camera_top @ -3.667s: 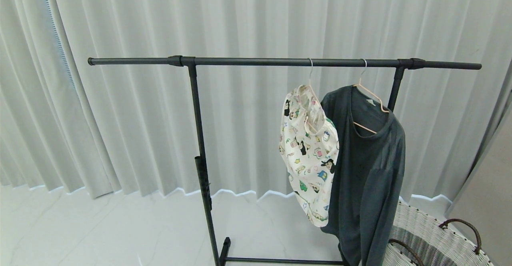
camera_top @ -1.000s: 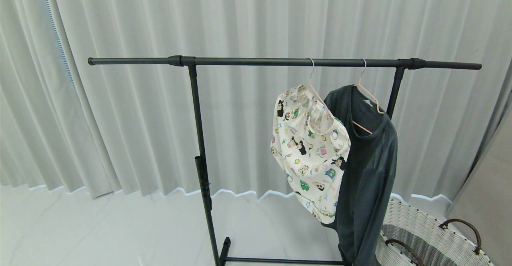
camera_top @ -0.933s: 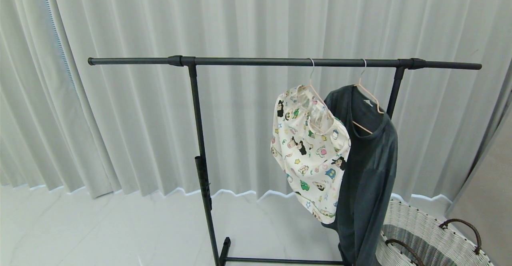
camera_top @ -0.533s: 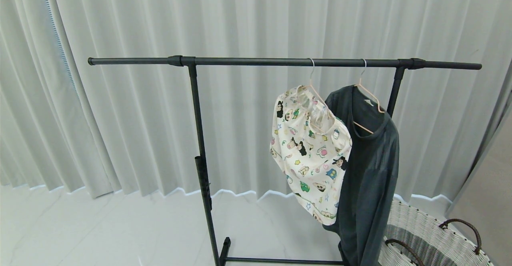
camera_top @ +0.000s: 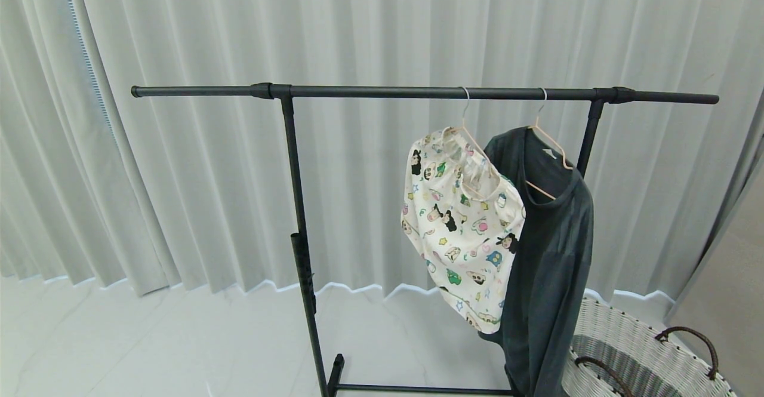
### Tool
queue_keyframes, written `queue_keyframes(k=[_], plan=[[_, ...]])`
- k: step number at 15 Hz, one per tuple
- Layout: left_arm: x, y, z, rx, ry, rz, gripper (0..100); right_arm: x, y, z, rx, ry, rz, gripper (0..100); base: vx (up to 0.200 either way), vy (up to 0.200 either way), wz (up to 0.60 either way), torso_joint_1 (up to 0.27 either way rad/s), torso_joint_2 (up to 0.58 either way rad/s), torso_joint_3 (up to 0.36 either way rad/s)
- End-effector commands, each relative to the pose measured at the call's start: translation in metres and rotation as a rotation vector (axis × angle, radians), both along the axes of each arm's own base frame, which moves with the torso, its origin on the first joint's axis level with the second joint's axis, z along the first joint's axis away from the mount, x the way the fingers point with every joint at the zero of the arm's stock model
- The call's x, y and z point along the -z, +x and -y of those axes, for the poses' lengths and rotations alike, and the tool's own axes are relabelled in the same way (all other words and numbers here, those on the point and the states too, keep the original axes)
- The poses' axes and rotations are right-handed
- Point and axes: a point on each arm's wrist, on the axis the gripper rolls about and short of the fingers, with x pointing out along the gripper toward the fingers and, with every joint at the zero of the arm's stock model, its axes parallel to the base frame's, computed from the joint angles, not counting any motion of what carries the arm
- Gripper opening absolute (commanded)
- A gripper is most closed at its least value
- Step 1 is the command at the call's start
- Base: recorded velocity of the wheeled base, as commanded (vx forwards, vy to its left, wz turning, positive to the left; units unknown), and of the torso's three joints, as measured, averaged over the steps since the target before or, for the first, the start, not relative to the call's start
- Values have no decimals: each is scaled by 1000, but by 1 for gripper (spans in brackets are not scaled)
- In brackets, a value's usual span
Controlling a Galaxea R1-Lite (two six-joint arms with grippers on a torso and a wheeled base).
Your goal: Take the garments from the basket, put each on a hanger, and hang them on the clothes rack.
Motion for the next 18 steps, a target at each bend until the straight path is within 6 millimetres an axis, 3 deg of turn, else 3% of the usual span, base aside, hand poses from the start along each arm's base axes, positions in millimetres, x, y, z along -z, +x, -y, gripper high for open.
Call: queue_keyframes(k=[1, 18], plan=[[0, 0, 0, -1, 0, 0, 100, 0, 0, 0, 0, 0, 0, 100, 0, 0, 0, 0, 0, 0], [0, 0, 0, -1, 0, 0, 100, 0, 0, 0, -2, -2, 0, 100, 0, 0, 0, 0, 0, 0]])
